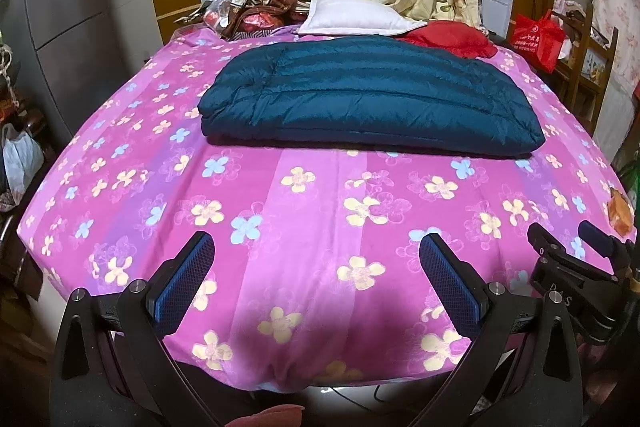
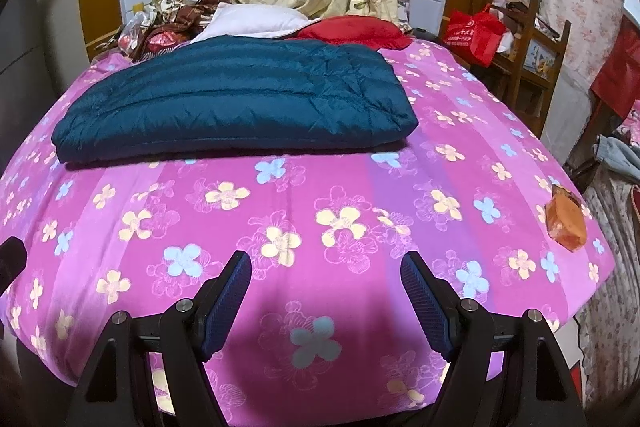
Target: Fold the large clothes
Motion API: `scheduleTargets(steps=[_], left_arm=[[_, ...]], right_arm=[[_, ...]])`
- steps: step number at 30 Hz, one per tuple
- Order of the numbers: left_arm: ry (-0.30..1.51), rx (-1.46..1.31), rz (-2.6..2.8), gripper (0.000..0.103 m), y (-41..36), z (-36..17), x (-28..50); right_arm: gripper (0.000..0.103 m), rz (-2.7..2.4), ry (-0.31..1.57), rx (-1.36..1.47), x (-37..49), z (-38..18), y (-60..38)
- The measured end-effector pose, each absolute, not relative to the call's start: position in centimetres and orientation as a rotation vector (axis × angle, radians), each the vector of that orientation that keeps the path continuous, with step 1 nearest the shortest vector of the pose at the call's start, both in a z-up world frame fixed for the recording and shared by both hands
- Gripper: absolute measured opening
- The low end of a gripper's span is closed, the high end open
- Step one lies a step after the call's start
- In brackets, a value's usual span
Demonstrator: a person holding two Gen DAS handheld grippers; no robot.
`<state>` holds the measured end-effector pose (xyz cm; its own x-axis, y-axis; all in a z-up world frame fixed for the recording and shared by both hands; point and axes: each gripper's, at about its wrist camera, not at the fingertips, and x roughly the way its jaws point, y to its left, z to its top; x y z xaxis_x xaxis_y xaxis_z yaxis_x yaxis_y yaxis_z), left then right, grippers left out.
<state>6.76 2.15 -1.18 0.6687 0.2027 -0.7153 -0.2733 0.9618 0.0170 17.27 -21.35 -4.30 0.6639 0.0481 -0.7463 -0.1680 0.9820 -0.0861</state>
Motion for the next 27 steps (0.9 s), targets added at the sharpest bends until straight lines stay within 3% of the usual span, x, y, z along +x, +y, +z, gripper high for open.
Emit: scheduleTargets(steps=[27], left_arm=[[0.838, -0.090, 0.266, 0.102, 1.8, -2.7, 7.5]], right_arm=[[0.075, 0.076, 0.841, -0.237, 17.1, -4.8, -20.5]])
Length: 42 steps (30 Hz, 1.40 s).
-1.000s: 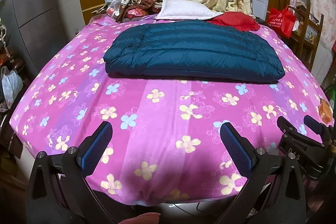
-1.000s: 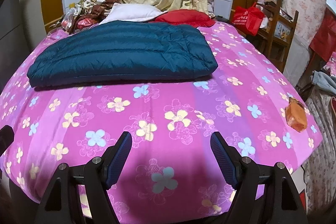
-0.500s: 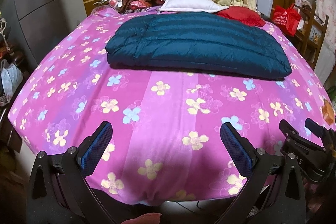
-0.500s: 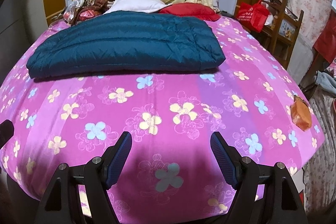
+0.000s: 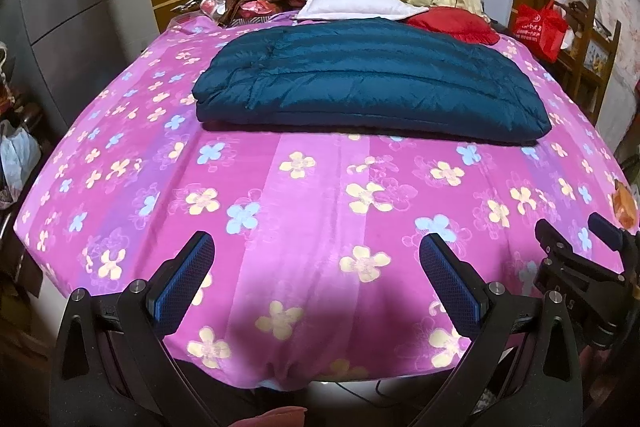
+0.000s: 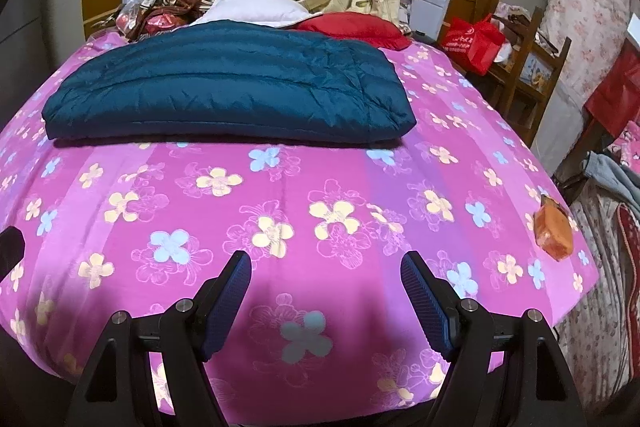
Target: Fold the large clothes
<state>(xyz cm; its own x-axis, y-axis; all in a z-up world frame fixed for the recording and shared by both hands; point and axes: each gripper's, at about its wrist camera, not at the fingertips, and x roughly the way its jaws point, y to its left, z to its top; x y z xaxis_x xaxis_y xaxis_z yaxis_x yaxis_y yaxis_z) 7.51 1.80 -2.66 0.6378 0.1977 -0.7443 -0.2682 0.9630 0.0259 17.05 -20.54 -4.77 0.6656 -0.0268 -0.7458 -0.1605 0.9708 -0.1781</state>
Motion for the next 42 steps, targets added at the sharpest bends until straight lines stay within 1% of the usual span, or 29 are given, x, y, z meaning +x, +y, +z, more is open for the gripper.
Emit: scheduleTargets(steps=[36, 42], left_arm=[[0.841, -0.089, 0.264, 0.102, 1.47, -2.86, 7.61], [0.839, -0.090, 0.264, 0.102, 1.49, -2.82, 7.61]], right_arm=[[0.075, 0.072, 0.841, -0.248, 16.94, -4.94, -20.46], [0.075, 0.068, 0.790, -0.260, 16.49, -4.23, -20.29]])
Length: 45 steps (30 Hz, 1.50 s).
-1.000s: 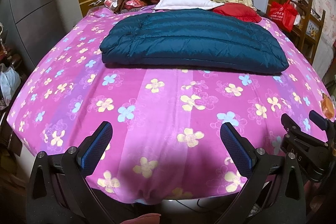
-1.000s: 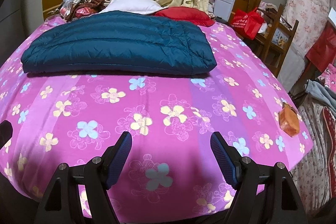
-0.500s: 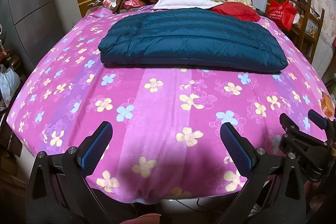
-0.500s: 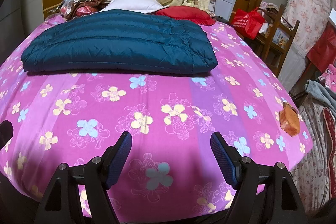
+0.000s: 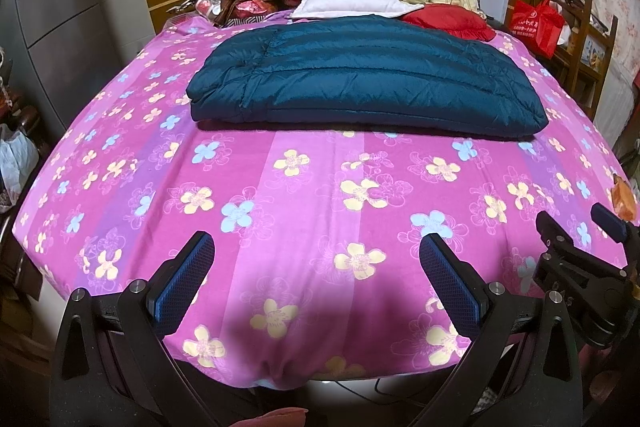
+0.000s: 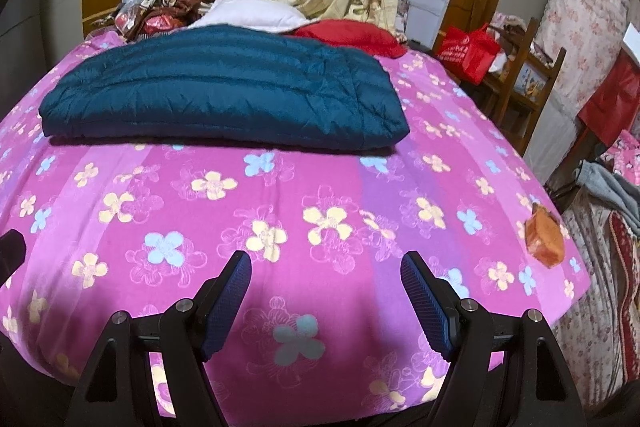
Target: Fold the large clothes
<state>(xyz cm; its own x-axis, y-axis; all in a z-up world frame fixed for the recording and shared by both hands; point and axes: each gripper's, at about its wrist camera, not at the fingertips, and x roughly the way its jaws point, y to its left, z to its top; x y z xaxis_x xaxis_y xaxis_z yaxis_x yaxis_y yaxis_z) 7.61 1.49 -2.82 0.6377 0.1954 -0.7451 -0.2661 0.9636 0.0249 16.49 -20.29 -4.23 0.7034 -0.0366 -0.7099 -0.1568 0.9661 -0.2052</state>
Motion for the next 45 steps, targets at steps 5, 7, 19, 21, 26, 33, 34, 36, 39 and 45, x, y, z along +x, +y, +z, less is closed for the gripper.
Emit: scheduleTargets(steps=[5, 7, 19, 21, 26, 33, 34, 36, 39, 45], left_arm=[[0.834, -0.087, 0.261, 0.102, 1.1, -3.0, 7.6], [0.831, -0.087, 0.256, 0.102, 1.1, -3.0, 7.7], [0.794, -0.087, 0.248, 0.102, 1.3, -2.4, 7.4], [0.791, -0.087, 0.250, 0.102, 1.3, -2.3, 7.4], [0.784, -0.086, 0.258, 0.102, 1.3, -2.4, 7.3], [0.781, -0.086, 0.262, 0.102, 1.3, -2.4, 7.3], [0.781, -0.087, 0.262, 0.102, 1.3, -2.4, 7.3], [0.781, -0.091, 0.262, 0.102, 1.3, -2.4, 7.3], [0.777, -0.103, 0.267, 0.102, 1.4, -2.5, 7.2], [0.774, -0.111, 0.270, 0.102, 1.6, -2.5, 7.2]], right_arm=[[0.075, 0.089, 0.747, -0.249, 16.1, -3.4, -20.2], [0.075, 0.104, 0.733, -0.240, 15.9, -3.2, -20.2], [0.075, 0.121, 0.722, -0.248, 15.8, -3.2, -19.7], [0.075, 0.122, 0.728, -0.250, 15.9, -3.3, -19.7], [0.075, 0.128, 0.734, -0.246, 15.9, -3.5, -19.7], [0.075, 0.122, 0.688, -0.190, 15.6, -2.7, -20.4], [0.075, 0.123, 0.684, -0.187, 15.6, -2.6, -20.4], [0.075, 0.128, 0.680, -0.185, 15.5, -2.5, -20.4], [0.075, 0.139, 0.679, -0.193, 15.4, -2.5, -20.2], [0.075, 0.151, 0.666, -0.191, 15.2, -2.3, -20.2]])
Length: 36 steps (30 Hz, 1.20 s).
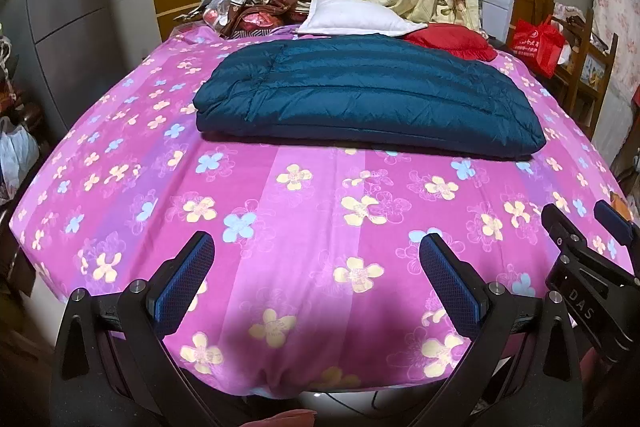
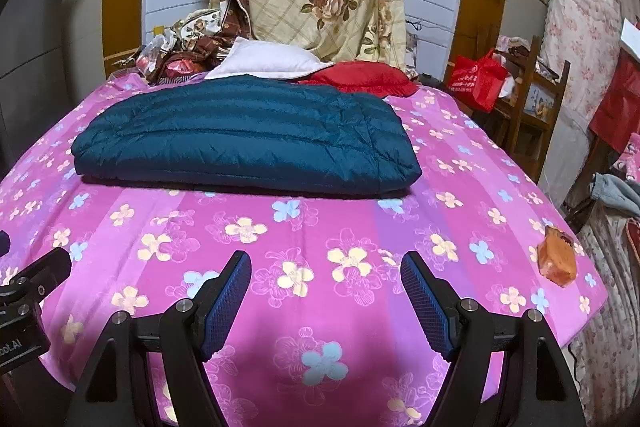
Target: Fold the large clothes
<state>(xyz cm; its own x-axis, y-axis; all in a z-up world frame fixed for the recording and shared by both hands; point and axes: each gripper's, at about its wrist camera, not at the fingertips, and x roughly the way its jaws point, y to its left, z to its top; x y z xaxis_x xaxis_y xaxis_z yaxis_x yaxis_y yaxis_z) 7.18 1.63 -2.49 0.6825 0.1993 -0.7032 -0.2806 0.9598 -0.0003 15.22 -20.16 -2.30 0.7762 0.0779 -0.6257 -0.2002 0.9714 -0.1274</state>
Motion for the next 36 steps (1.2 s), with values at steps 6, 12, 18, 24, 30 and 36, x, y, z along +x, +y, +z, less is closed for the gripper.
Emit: scheduleTargets(steps=[6, 12, 18, 24, 30, 36], left_arm=[[0.772, -0.110, 0.284, 0.102, 1.71, -2.53, 7.15], [0.776, -0.108, 0.286, 0.102, 1.86, -2.57, 7.10], [0.768, -0.108, 0.292, 0.102, 1.91, -2.67, 7.08], [0.770, -0.106, 0.290, 0.102, 1.90, -2.68, 7.07], [0.769, -0.107, 0.290, 0.102, 1.79, -2.73, 7.01], [0.770, -0.108, 0.288, 0.102, 1.65, -2.73, 6.97]], right_arm=[[0.075, 0.157, 0.661, -0.185, 15.19, -2.20, -20.18], [0.075, 0.173, 0.658, -0.192, 15.02, -2.26, -19.87], [0.075, 0.168, 0.666, -0.169, 15.26, -2.30, -20.29], [0.075, 0.169, 0.656, -0.158, 15.15, -2.04, -20.51], [0.075, 0.172, 0.654, -0.157, 15.13, -2.01, -20.50], [0.075, 0.178, 0.652, -0.154, 15.07, -1.99, -20.50]])
